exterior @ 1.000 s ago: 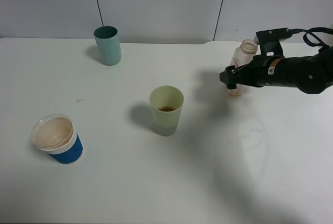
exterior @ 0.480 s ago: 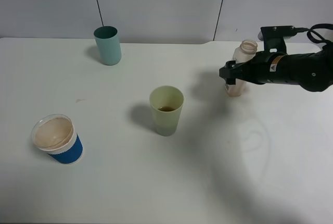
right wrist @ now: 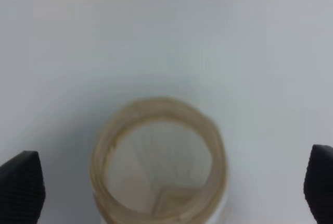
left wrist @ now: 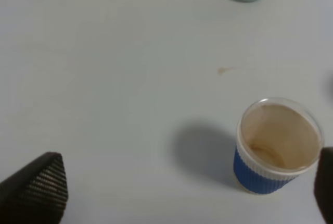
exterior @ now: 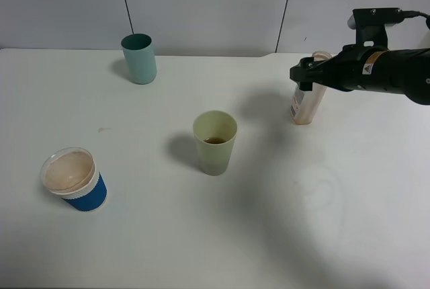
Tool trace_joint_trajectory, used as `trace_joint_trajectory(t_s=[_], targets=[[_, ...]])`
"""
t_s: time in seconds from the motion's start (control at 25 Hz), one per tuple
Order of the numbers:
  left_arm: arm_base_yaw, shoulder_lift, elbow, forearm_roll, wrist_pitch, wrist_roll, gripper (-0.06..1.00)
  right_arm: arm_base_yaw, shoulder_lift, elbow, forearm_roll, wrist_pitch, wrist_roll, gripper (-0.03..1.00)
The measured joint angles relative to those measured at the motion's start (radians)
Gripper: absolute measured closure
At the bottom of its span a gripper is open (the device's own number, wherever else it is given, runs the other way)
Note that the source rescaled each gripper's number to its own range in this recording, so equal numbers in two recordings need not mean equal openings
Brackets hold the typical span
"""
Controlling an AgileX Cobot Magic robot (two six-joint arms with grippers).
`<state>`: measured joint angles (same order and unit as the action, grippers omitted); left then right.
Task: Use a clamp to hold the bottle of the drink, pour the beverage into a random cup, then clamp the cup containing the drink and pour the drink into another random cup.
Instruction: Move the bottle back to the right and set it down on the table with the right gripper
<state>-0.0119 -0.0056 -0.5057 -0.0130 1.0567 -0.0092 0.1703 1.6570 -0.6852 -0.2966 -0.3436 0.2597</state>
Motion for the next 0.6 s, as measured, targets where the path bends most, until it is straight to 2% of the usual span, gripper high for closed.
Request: trace_joint_trajectory(t_s=[0.44,0.6], targets=[[0.0,0.0,0.0,0.0,0.0,0.0,0.07,0.0,-0.113,0.0,0.0,0.013,0.001,-0.03],[0.0,0.0,0.0,0.0,0.0,0.0,0.07,0.0,-0.182,0.0,0.0,0.047,0.002,-0.03]])
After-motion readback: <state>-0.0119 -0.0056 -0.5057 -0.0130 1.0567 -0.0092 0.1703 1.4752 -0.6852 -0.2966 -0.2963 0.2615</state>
